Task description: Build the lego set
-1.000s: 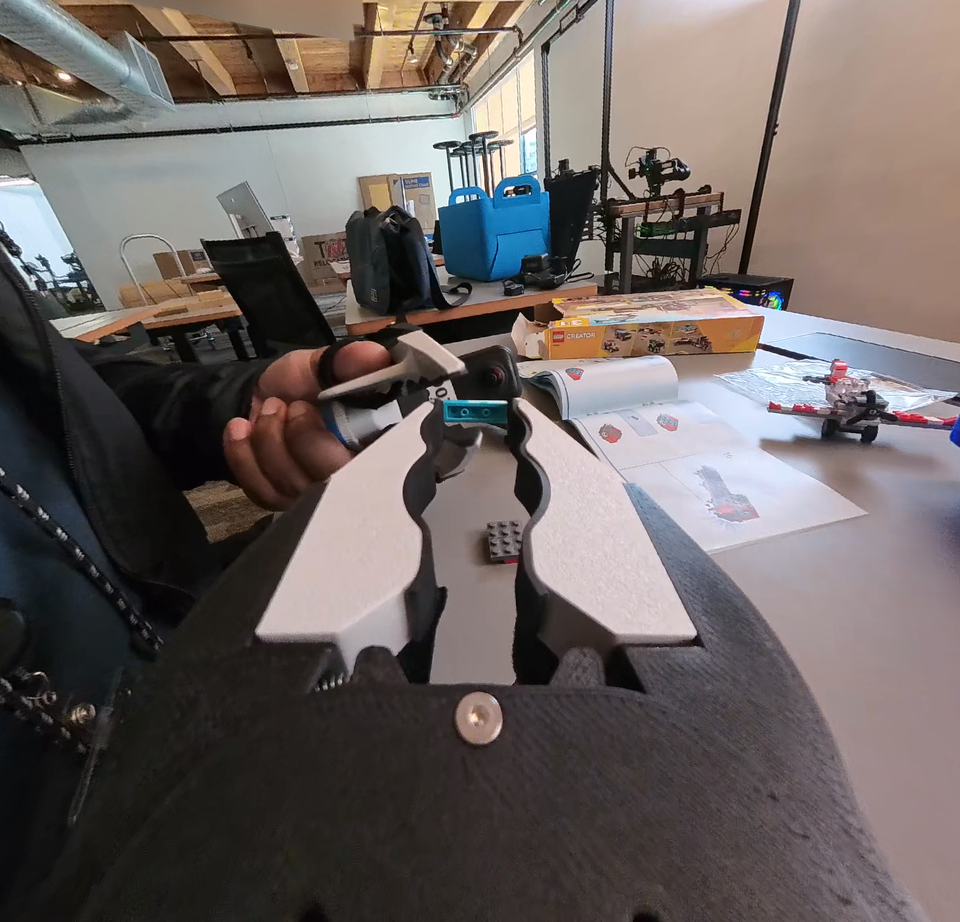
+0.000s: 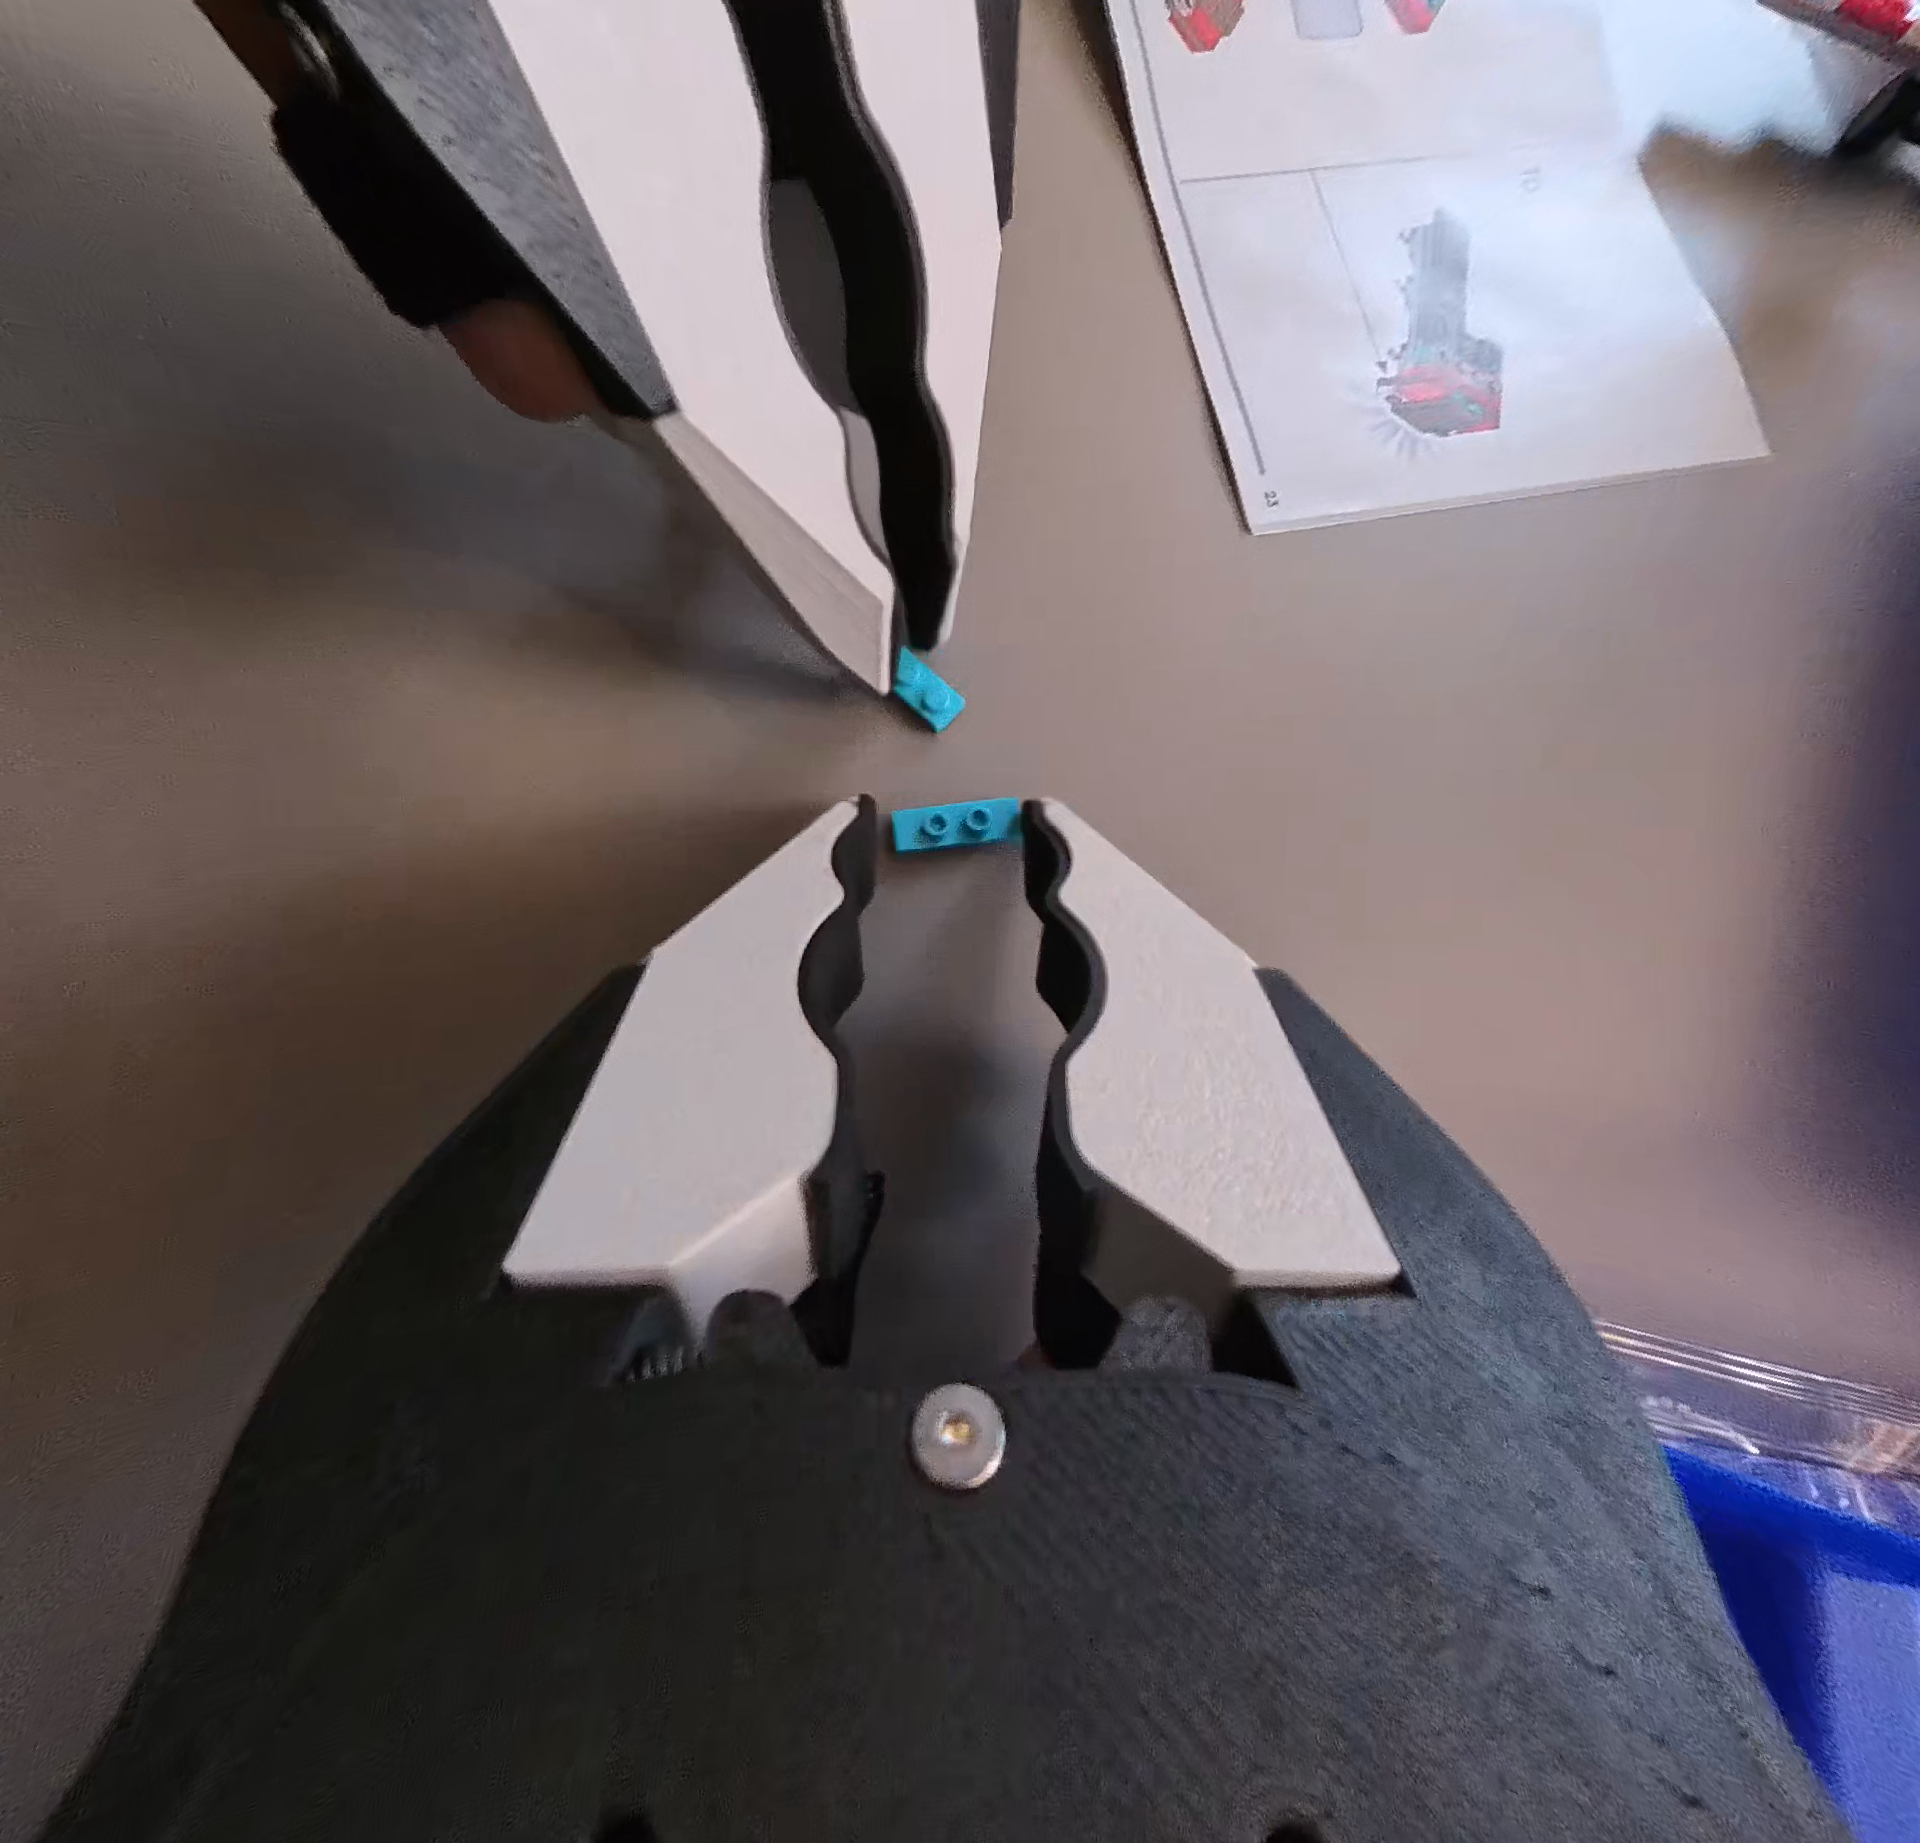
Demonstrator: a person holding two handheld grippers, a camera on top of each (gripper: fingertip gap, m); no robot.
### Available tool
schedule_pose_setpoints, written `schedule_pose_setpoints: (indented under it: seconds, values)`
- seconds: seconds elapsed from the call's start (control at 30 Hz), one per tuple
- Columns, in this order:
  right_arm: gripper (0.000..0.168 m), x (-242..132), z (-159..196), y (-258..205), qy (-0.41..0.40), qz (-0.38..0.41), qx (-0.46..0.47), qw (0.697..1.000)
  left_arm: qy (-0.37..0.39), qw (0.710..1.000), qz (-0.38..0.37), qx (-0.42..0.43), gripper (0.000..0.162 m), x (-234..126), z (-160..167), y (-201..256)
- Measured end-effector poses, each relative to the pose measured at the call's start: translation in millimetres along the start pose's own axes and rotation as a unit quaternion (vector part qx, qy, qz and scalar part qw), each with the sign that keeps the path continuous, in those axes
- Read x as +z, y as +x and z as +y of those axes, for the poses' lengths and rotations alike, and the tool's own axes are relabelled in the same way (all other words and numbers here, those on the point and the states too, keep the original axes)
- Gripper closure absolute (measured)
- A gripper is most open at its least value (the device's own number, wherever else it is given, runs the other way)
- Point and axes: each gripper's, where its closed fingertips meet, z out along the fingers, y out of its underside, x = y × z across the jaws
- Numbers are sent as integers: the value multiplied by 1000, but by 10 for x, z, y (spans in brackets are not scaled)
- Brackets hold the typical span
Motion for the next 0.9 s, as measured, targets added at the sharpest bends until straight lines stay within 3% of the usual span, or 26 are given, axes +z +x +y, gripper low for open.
schedule_pose_setpoints:
  seconds: [0.1, 0.3, 0.43, 0.6, 0.73, 0.9]
  values:
    - [143, -2, 6, -5, 0, 0, 0, 1000, 11, 1000, -3, -9, 137, -32, -13, -23]
    - [143, -149, 9, -11, 25, 15, 11, 1000, 126, 990, 42, -50, 136, -233, -227, 116]
    - [143, -585, -147, 70, 94, 43, 48, 993, 181, 979, 64, -62, 136, -222, -289, 336]
    - [144, -1388, -277, 298, 177, 100, 96, 974, 200, 976, 79, -40, 136, 10, -363, 667]
    - [144, -2076, 7, 633, 183, 187, 138, 955, 192, 977, 91, -24, 135, 221, -454, 863]
    - [144, -2971, 867, 1103, 136, 335, 219, 907, 162, 983, 86, 6, 135, 408, -525, 970]
